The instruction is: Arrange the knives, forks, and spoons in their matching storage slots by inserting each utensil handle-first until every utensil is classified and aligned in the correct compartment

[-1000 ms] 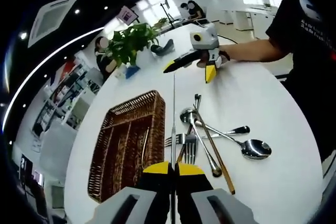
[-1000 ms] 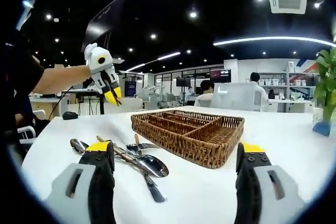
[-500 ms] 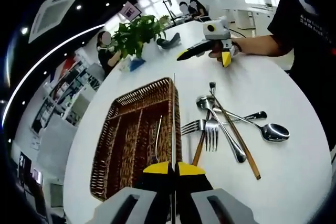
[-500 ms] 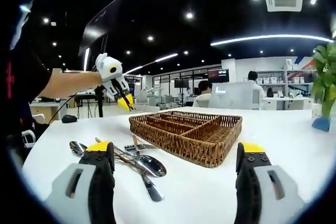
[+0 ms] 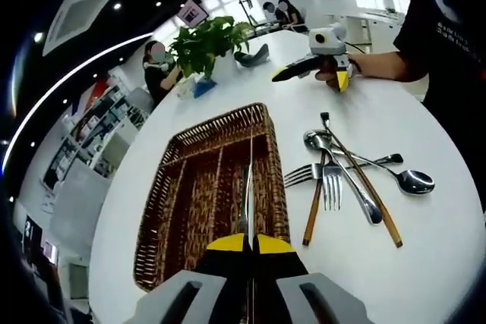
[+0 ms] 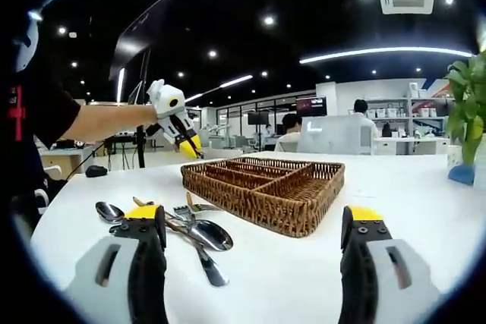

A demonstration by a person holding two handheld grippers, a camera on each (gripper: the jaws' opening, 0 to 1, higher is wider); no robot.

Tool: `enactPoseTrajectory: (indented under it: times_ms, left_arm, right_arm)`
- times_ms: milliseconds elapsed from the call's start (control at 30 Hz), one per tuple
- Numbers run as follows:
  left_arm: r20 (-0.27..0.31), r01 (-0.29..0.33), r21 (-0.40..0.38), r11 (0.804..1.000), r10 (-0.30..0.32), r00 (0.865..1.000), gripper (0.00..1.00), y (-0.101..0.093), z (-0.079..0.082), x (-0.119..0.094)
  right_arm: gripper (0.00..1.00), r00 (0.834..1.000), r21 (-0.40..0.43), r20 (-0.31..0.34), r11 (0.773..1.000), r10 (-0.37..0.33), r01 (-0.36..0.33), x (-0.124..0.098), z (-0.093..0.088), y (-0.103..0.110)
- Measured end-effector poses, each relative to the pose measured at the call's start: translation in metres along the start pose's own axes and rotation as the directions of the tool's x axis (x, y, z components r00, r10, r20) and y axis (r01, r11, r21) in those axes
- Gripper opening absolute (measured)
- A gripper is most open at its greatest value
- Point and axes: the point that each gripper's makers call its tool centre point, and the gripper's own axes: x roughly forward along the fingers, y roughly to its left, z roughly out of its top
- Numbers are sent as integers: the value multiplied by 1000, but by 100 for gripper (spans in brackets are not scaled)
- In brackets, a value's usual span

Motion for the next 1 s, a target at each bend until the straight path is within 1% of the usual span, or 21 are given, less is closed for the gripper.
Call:
enactPoseTrajectory:
  times_ms: [300,433,533,667,800,900,1000]
  left_arm:
    - [-2,8,-7,1000,-8,1000,0,4,-3,5]
    - [-4,10,-11,1000,-10,1000,0,6,-6,6]
    - [-4,10,-13,1000,-10,1000,0,7,-6,7]
    - [-4,14,-11,1000,-14,1000,0,6,-6,10]
    - [-16,17,-4,1000,-17,1000,1,5,-11,16]
    - [-35,23,0,1000,-23,999,1,3,-16,21]
    - [-33,30,-4,1000,-30,999,1,2,-17,24]
  right_arm:
    - [98,1000,4,-2,1000,-4,4,0,-1,-2]
    - [95,1000,-1,8,1000,-7,7,0,0,-2]
    - [96,1000,7,18,1000,-6,6,-1,2,-2]
    - [99,1000,13,13,1000,1,-1,-1,1,-1]
    - [100,1000,9,14,1000,13,-13,-1,1,2]
    - [100,1000,6,7,1000,6,-6,-1,0,1]
    - [100,1000,9,12,1000,1,-1,-2,1,-1]
